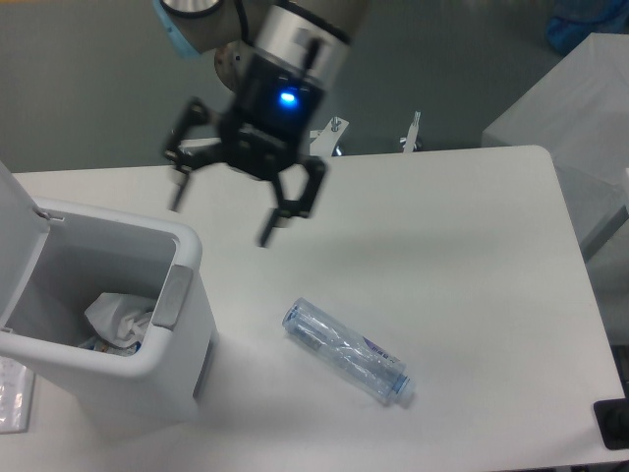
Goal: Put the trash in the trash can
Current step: 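Move the open gripper back toward the clear plastic bottle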
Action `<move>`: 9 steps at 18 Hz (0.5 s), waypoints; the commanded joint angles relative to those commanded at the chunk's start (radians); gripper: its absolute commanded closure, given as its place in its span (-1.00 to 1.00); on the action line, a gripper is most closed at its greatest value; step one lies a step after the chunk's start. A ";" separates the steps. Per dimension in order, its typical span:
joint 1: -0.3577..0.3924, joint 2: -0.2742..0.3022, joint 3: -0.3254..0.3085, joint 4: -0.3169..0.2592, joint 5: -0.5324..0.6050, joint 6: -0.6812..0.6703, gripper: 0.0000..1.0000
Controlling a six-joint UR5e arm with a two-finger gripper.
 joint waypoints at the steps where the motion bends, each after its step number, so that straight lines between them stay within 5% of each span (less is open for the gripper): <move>1: 0.000 -0.032 0.034 -0.011 0.018 -0.005 -1.00; 9: 0.040 -0.215 0.209 -0.123 0.190 -0.041 -1.00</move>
